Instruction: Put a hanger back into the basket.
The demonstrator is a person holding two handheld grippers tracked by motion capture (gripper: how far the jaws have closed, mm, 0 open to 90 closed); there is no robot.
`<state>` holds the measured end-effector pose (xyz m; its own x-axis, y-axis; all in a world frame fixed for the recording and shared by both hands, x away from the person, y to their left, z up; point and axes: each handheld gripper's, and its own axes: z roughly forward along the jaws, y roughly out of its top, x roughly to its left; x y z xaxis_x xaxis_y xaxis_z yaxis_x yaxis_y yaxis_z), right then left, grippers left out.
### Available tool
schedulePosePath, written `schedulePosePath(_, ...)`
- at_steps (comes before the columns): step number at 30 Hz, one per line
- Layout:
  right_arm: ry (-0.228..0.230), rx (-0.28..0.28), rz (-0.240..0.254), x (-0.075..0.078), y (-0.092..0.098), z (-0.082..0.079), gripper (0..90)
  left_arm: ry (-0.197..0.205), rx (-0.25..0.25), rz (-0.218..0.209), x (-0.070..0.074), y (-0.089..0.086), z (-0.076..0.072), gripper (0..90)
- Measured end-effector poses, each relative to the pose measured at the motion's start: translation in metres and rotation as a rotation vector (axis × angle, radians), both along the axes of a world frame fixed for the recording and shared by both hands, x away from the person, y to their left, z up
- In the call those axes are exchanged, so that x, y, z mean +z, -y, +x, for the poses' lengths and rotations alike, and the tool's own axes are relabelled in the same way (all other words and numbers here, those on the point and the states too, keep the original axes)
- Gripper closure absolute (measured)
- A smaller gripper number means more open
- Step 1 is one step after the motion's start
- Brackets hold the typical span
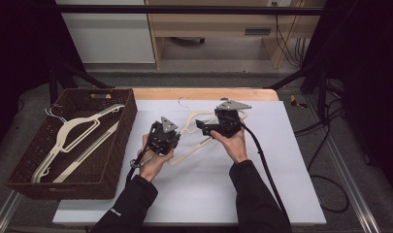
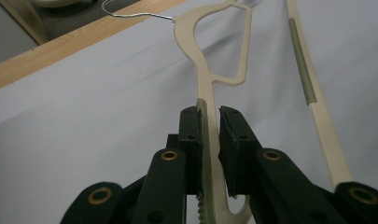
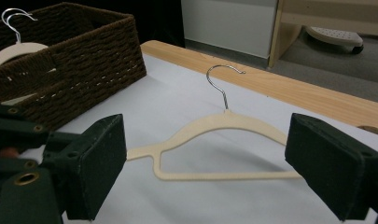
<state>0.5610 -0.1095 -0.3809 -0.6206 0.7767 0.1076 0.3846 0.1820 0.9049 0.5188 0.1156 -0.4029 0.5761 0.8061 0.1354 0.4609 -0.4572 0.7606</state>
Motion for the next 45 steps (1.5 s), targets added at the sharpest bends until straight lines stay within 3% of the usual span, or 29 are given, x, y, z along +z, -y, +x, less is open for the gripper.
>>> schedulePosePath(6, -0.018, -0.01, -0.013, -0.003, -0.019, 0.021, 14.6, 0.006, -0.012, -0.003, 0.006, -0.004, -0.005, 79.1)
schedulePosePath(7, -0.023, -0.015, -0.019, -0.004, -0.022, 0.024, 14.8, 0.013, -0.001, -0.027, 0.005, -0.003, -0.005, 79.2)
schedulePosePath(15, -0.045, -0.04, -0.049, -0.015, -0.032, 0.051, 18.4, 0.014, -0.003, -0.032, 0.004, -0.001, -0.009, 79.2)
schedulePosePath(18, -0.044, -0.055, -0.052, -0.016, -0.033, 0.06, 21.9, 0.019, -0.008, -0.002, 0.004, -0.002, -0.01, 79.2)
schedulePosePath(22, -0.067, -0.066, -0.067, -0.022, -0.035, 0.071, 25.7, 0.025, 0.002, -0.041, 0.001, 0.0, -0.011, 79.2)
schedulePosePath(23, -0.071, -0.065, -0.069, -0.023, -0.036, 0.073, 27.3, 0.018, -0.006, -0.025, 0.001, -0.001, -0.011, 79.2)
schedulePosePath(25, -0.068, -0.061, -0.076, -0.027, -0.039, 0.077, 32.3, 0.011, 0.003, -0.047, 0.0, 0.0, -0.01, 79.2)
schedulePosePath(28, -0.061, -0.059, -0.089, -0.031, -0.044, 0.082, 38.3, 0.021, 0.004, -0.041, -0.001, 0.0, -0.01, 79.2)
schedulePosePath(32, -0.089, -0.072, -0.101, -0.041, -0.046, 0.092, 45.1, 0.026, 0.0, -0.037, -0.002, 0.001, -0.011, 79.2)
schedulePosePath(33, -0.098, -0.074, -0.093, -0.043, -0.047, 0.093, 47.1, 0.02, -0.01, -0.015, -0.001, -0.001, -0.011, 79.2)
schedulePosePath(37, -0.114, -0.068, -0.102, -0.05, -0.048, 0.098, 54.8, 0.028, -0.004, -0.035, -0.001, 0.001, -0.013, 79.2)
schedulePosePath(42, -0.13, -0.065, -0.107, -0.05, -0.05, 0.101, 66.7, 0.024, -0.021, -0.012, -0.002, 0.0, -0.014, 79.2)
schedulePosePath(43, -0.133, -0.047, -0.106, -0.05, -0.05, 0.102, 70.4, 0.028, -0.014, -0.033, -0.003, 0.001, -0.015, 79.2)
schedulePosePath(45, -0.155, -0.03, -0.099, -0.049, -0.052, 0.101, 78.7, 0.022, -0.018, -0.026, -0.003, 0.0, -0.015, 79.1)
